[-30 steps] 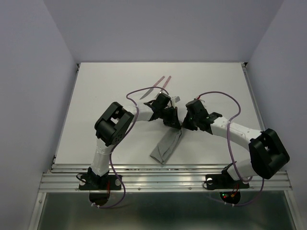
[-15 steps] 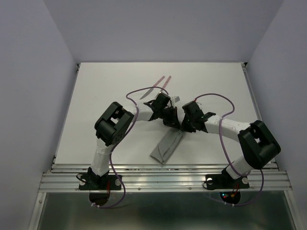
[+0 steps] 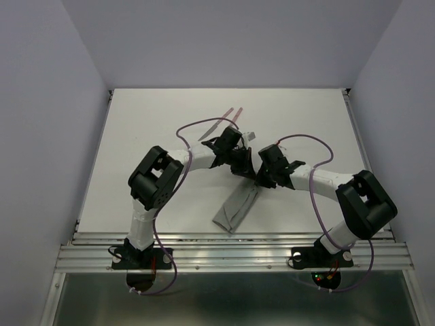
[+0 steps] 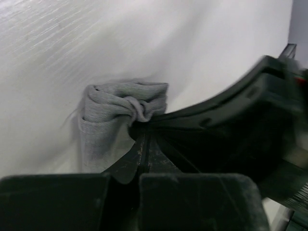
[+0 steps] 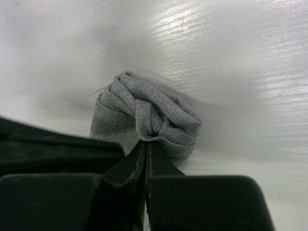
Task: Fold the napkin into a case and place the utensils inside
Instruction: Stuff the smaller-rectangle-folded napkin at the center of the board.
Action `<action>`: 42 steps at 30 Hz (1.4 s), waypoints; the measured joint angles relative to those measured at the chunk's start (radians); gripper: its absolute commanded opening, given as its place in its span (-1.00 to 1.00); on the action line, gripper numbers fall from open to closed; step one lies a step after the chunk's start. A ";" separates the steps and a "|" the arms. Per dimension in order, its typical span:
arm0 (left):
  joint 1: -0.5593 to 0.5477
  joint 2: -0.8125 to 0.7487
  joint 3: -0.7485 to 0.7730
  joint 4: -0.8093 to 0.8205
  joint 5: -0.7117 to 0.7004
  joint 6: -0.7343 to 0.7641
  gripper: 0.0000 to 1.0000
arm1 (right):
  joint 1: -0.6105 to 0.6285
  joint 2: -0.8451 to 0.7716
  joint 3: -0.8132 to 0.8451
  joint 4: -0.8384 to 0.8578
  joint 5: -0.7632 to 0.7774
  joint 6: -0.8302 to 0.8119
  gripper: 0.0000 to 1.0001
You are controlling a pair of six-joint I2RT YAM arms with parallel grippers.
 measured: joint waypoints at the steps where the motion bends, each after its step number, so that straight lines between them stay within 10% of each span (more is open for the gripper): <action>1: 0.000 -0.020 -0.002 -0.002 0.000 0.000 -1.00 | 0.000 -0.002 -0.002 0.005 0.000 0.004 -0.99; 42: -0.062 -0.023 -0.173 0.156 0.075 -0.081 -1.00 | 0.000 -0.145 -0.010 -0.133 0.026 -0.006 -0.99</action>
